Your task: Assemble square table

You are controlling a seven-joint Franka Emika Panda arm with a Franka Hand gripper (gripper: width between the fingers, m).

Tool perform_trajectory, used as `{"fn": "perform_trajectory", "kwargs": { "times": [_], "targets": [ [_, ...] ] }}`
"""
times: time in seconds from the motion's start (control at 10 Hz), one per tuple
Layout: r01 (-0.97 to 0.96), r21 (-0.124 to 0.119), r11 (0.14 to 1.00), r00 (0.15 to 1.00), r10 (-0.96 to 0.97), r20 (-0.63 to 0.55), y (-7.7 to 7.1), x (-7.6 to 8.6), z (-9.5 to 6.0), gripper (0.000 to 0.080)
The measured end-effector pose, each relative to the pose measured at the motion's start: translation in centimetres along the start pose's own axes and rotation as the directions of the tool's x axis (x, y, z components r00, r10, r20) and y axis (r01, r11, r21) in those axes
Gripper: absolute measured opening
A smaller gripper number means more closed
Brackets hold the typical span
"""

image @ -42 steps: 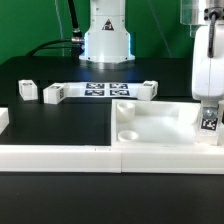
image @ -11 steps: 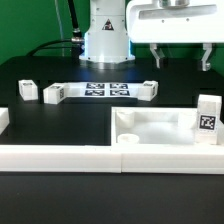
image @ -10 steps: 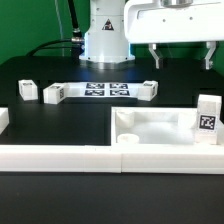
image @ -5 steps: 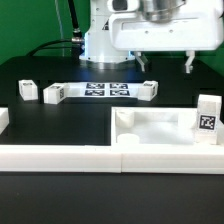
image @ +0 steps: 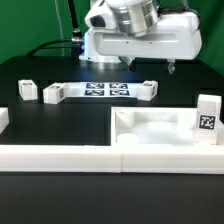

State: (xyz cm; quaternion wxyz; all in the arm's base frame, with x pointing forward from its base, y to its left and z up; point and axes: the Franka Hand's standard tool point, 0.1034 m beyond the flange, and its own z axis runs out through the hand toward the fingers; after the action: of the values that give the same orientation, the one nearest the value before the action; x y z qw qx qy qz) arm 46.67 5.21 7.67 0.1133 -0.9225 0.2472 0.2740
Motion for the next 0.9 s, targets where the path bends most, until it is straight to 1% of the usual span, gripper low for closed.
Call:
{"fn": "perform_trajectory", "kwargs": {
  "times": [0.1,0.3,0.4,0.6,0.7,0.8,0.9],
  "targets": [
    [0.100,-0.023,0.995,0.994,-0.099,0.049,0.5,-0.2,0.6,0.0649],
    [0.146,-0.022,0.989,0.977,-0.141,0.158,1.4,-1.1,1.7,0.0649],
    [0.138,-0.022,0.990,0.976,-0.132,0.173,1.4,-0.8,1.7,0.0649],
    [0.137,-0.022,0.990,0.977,-0.132,0.169,1.5,-0.7,1.7,0.0649],
    [0.128,-0.022,0.992,0.977,-0.122,0.174,1.6,-0.8,2.0,0.0649],
    [0.080,-0.028,0.996,0.978,-0.073,0.198,2.1,-1.2,3.5,0.0649],
    [0.072,-0.039,0.997,0.975,-0.062,0.215,2.4,-1.4,4.9,0.0649]
  ]
}}
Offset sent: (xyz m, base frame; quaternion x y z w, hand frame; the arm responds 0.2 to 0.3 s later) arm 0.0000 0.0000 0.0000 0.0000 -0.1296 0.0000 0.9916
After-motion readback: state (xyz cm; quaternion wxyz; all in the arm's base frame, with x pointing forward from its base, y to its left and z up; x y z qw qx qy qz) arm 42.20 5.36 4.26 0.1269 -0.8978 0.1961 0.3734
